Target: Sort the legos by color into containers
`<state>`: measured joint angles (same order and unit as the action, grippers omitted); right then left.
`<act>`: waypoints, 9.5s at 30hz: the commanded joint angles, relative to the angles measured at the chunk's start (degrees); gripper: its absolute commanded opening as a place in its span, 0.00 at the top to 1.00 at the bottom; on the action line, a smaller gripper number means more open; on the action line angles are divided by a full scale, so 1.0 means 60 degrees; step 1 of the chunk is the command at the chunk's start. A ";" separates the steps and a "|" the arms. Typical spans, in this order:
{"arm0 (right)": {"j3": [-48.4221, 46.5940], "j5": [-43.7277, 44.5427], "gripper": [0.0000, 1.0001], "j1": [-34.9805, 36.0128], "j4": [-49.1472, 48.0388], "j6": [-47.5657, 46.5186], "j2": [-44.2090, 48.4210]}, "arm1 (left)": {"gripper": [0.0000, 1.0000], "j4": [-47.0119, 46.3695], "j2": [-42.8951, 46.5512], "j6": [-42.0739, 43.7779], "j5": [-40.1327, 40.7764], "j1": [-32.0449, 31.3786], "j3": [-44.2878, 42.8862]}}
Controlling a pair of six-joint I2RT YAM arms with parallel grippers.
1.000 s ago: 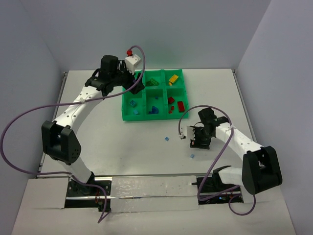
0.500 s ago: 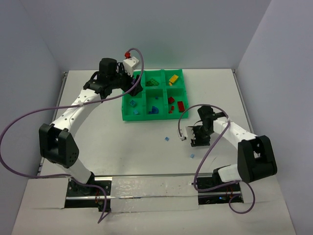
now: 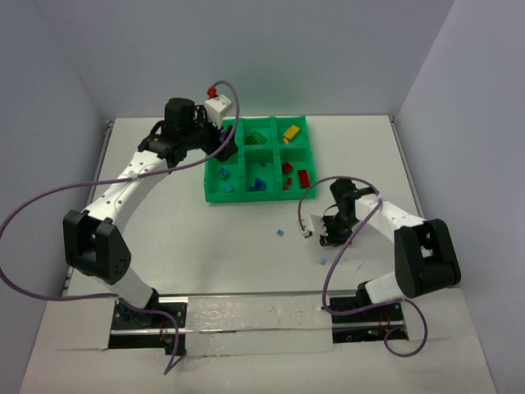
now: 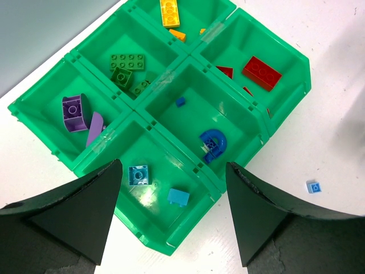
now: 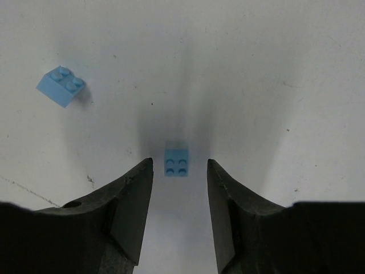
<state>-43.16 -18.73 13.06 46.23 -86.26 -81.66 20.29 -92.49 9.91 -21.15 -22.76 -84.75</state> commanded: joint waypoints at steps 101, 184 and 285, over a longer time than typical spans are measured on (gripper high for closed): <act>-0.1728 0.1178 0.39 0.2411 0.3525 0.4920 0.0465 | 0.01 -0.0526 0.1894 -0.1325 -0.0724 0.3325 0.2138; -0.5815 -0.0114 0.85 0.4252 0.0252 0.9217 -0.1214 | 0.01 -0.0520 0.2635 -0.1931 -0.0784 0.3586 0.2591; -0.4978 -0.1141 0.00 -0.1884 -0.1804 1.1096 0.1056 | 0.57 0.2072 -0.4256 0.9828 -0.3768 -0.4016 0.0794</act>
<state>-73.12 -24.93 2.31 35.69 -19.18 -76.31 28.82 -119.11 65.19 -44.23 -46.46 -79.72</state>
